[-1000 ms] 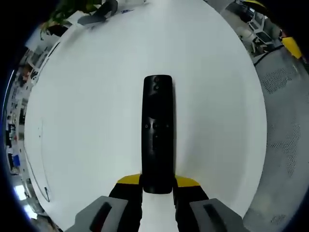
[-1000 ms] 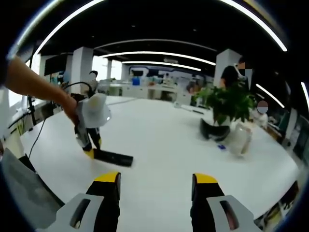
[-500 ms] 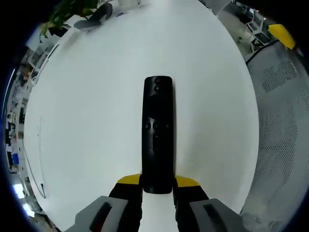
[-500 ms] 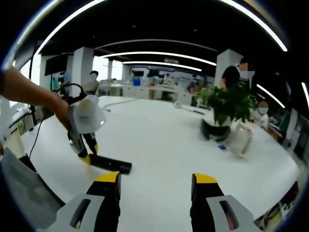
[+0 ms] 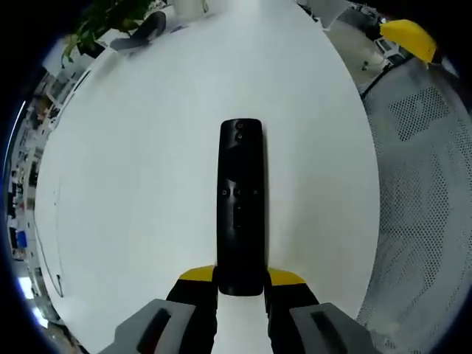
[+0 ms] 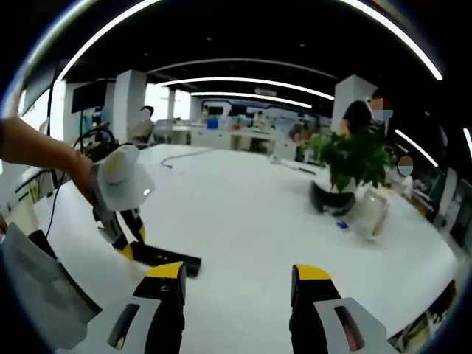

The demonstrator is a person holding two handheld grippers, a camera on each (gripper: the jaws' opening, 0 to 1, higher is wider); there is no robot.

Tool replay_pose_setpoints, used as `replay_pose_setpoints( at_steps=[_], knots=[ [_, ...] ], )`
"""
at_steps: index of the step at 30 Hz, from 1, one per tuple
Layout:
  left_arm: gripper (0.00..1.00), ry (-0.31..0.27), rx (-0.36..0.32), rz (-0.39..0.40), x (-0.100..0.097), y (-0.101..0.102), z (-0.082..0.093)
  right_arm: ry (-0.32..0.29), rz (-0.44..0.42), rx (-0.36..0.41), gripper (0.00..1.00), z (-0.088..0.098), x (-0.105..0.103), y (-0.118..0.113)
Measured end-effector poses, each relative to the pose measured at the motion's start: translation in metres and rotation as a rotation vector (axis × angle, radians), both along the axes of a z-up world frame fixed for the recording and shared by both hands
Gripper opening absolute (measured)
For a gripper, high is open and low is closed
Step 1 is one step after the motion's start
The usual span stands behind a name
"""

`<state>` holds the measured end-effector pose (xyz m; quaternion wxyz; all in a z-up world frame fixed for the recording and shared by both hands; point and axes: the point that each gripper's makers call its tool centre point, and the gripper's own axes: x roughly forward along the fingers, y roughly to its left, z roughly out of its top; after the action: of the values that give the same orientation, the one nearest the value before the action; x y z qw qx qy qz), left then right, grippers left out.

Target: Press the specified remote control buttons in sequence, fully releasing each button before pressing the next.

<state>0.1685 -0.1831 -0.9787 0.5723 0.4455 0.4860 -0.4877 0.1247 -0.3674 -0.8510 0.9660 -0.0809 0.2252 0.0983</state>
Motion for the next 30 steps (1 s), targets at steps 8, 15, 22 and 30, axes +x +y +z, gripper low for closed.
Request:
replay_pose_setpoints(
  at_steps=[8,15,22,30],
  knots=[
    [0.23,0.0,-0.003,-0.013,-0.02,-0.003,0.0,0.002,0.007,0.002,0.54,0.0,-0.001,0.001],
    [0.23,-0.002,-0.005,-0.004,-0.031,-0.004,0.0,-0.003,0.005,0.005,0.54,0.001,0.0,0.001],
    [0.23,-0.001,-0.035,0.011,-0.04,-0.005,0.001,0.0,0.011,0.008,0.53,0.001,-0.001,0.001],
    [0.23,-0.003,-0.074,0.025,-0.051,-0.006,0.001,0.009,0.024,0.033,0.48,0.001,-0.002,0.004]
  ],
)
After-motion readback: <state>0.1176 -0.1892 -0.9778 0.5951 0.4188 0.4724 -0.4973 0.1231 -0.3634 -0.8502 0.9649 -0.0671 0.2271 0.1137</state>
